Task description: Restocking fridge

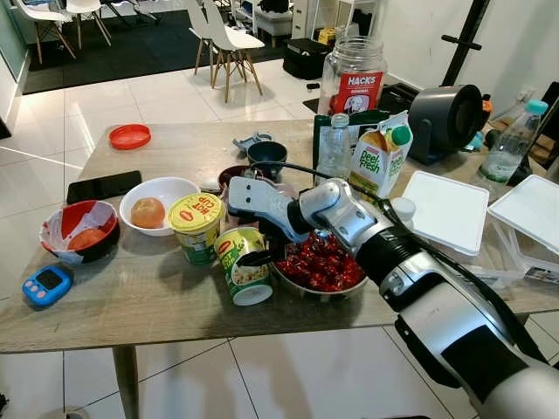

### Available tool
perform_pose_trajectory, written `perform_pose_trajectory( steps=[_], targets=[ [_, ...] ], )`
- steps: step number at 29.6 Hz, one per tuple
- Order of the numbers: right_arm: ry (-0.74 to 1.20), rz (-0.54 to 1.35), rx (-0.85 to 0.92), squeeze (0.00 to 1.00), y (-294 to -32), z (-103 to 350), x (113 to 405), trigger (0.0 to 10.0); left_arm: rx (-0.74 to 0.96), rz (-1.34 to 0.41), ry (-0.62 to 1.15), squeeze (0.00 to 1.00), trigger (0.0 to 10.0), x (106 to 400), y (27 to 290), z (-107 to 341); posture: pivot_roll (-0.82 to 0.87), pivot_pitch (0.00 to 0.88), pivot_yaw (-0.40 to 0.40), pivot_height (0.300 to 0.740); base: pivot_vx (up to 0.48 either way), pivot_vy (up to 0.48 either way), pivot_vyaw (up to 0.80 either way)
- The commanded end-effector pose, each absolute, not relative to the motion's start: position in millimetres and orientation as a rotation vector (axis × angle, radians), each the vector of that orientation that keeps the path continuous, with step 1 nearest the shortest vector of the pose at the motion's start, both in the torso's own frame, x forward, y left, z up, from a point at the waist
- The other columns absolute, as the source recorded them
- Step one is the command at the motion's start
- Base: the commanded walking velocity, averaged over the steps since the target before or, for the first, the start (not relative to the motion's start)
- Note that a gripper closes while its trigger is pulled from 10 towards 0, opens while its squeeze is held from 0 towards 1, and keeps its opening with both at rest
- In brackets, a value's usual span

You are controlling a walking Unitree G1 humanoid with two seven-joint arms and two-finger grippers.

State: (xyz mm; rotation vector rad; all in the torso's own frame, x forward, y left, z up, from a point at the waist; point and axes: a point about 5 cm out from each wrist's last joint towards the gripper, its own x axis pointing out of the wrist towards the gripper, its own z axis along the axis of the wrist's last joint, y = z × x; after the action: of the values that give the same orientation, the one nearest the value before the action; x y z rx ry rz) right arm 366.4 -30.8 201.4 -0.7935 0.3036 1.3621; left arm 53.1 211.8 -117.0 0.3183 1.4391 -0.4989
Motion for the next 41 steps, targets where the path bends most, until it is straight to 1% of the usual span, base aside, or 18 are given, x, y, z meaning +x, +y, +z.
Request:
perform_pose_trajectory(
  steps=[1,2,16,23,30,31,32,33,34,35,36,41],
  targets=[
    [0.345,1.364,-0.815,0.0,-33,196,367,0.0,0.329,-0.502,1.447,0.0,10.0,50,214,-117,-0.04,0.053,-0.036,0.74,0.0,0.0,0.0],
    [0.345,1.361,-0.822,0.0,-33,196,367,10.0,0.328,-0.502,1.445,0.0,10.0,50,213,-117,-0.05,0.058,-0.036,0.74,0.0,0.0,0.0],
    [0.354,1.352,-0.88,0.0,-36,197,369,10.0,0.321,-0.501,1.436,0.0,10.0,53,212,-117,-0.04,0.061,-0.039,0.74,0.0,0.0,0.0],
    [0.316,1.37,-0.847,0.0,-29,206,368,10.0,0.321,-0.503,1.433,0.0,10.0,54,211,-117,-0.05,0.063,-0.038,0.74,0.0,0.0,0.0],
    [0.336,1.384,-0.866,0.0,-29,204,368,10.0,0.321,-0.503,1.428,0.0,10.0,55,211,-117,-0.05,0.063,-0.04,0.74,0.0,0.0,0.0],
    [0.338,1.386,-0.866,0.0,-29,204,368,3.6,0.321,-0.503,1.428,0.0,10.0,55,211,-117,-0.05,0.063,-0.04,0.74,0.0,0.0,0.0],
    [0.338,1.386,-0.866,0.0,-29,204,368,3.6,0.321,-0.503,1.428,0.0,10.0,55,211,-117,-0.05,0.063,-0.04,0.74,0.0,0.0,0.0],
    [0.338,1.387,-0.867,0.0,-29,203,368,0.0,0.32,-0.503,1.428,0.0,10.0,55,210,-117,-0.05,0.063,-0.04,0.74,0.0,0.0,0.0],
    [0.333,1.384,-0.868,0.0,-29,204,368,0.0,0.32,-0.504,1.428,0.0,10.0,55,210,-117,-0.05,0.063,-0.039,0.74,0.0,0.0,0.0],
    [0.328,1.381,-0.868,0.0,-28,204,368,4.6,0.32,-0.505,1.427,0.0,10.0,56,210,-117,-0.05,0.063,-0.039,0.74,0.0,0.0,0.0],
    [0.327,1.383,-0.867,0.0,-28,204,368,10.0,0.32,-0.505,1.427,0.0,10.0,56,210,-117,-0.05,0.062,-0.039,0.74,0.0,0.0,0.0],
    [0.327,1.388,-0.865,0.0,-27,205,368,10.0,0.319,-0.507,1.426,0.0,10.0,56,210,-117,-0.05,0.064,-0.039,0.74,0.0,0.0,0.0]
  ],
)
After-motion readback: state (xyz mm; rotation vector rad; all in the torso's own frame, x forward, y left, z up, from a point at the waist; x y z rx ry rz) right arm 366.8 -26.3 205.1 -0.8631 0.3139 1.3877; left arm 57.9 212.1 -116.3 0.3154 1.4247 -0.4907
